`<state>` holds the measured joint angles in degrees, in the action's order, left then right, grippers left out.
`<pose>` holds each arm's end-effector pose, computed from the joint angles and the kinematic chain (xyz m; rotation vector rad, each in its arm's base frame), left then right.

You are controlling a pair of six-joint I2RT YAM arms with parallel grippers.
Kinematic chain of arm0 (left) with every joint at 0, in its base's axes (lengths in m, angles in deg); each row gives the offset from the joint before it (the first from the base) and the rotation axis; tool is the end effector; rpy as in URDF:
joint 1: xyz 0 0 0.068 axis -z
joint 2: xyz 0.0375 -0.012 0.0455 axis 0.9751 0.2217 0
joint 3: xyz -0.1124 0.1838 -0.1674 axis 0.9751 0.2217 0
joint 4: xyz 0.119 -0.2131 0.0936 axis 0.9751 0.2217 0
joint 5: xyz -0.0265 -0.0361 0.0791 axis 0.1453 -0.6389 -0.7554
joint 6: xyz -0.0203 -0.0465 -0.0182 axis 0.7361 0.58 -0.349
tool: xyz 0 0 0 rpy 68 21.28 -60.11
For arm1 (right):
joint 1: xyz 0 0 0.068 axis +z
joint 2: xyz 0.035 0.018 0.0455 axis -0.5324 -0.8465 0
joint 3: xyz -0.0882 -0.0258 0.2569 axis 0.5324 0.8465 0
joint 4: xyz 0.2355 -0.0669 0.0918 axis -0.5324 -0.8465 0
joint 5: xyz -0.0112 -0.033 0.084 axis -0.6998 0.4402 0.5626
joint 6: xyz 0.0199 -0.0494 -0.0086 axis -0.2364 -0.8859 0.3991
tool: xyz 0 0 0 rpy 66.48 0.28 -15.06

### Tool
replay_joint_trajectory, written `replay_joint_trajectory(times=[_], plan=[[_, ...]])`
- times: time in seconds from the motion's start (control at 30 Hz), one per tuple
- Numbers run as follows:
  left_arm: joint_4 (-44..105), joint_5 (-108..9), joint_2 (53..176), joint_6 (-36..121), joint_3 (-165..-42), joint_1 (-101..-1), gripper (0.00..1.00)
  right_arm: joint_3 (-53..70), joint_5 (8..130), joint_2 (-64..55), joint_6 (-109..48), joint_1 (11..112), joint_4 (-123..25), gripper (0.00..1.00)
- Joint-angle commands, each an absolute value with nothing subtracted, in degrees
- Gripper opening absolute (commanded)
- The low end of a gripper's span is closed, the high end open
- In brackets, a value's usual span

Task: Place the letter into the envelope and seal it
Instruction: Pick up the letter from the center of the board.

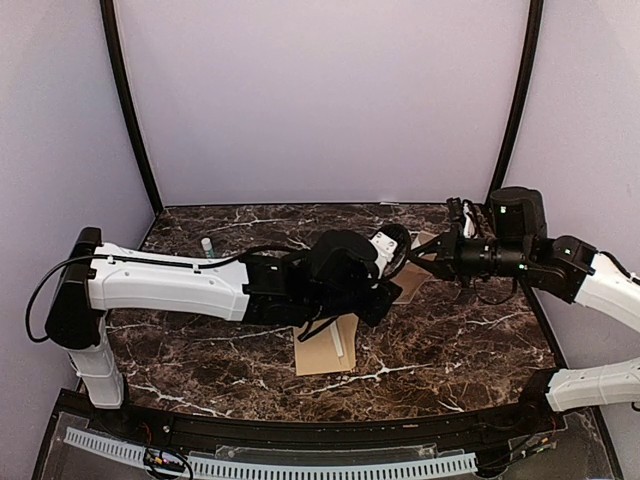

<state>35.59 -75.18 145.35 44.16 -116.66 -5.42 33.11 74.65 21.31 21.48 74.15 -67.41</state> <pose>0.1484 -0.4167 0.2942 0.8067 1.8520 -0.6667 0.1569 0.1522 0.3293 0.1593 2.2378 1.3012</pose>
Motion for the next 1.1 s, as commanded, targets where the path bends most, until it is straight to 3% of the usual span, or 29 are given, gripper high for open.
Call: replay_joint_trajectory(times=[0.0,0.17,0.3,0.5,0.8,1.07], plan=[[36.9,-80.9,145.2,42.3,-118.4,-4.8,0.29,31.2,74.6,20.9,21.6,74.7,-64.4,0.0],[36.7,-82.6,145.3,41.8,-118.3,-4.4,0.06,30.8,74.5,20.2,21.7,74.7,-65.2,0.0],[37.4,-82.2,145.2,42.0,-118.6,-4.4,0.0,31.1,73.5,20.9,21.7,74.7,-65.5,0.0],[40.1,-78.3,142.6,46.6,-118.8,-4.5,0.0,29.2,71.8,21.5,20.4,74.7,-67.0,0.48],[39.1,-58.7,133.3,56.4,-112.0,-8.5,0.0,19.1,60.2,22.1,13.1,74.7,-80.4,0.83],[40.0,-46.8,118.5,61.7,-103.7,-14.2,0.0,18.6,53.1,24.4,10.8,73.0,-84.6,0.96]])
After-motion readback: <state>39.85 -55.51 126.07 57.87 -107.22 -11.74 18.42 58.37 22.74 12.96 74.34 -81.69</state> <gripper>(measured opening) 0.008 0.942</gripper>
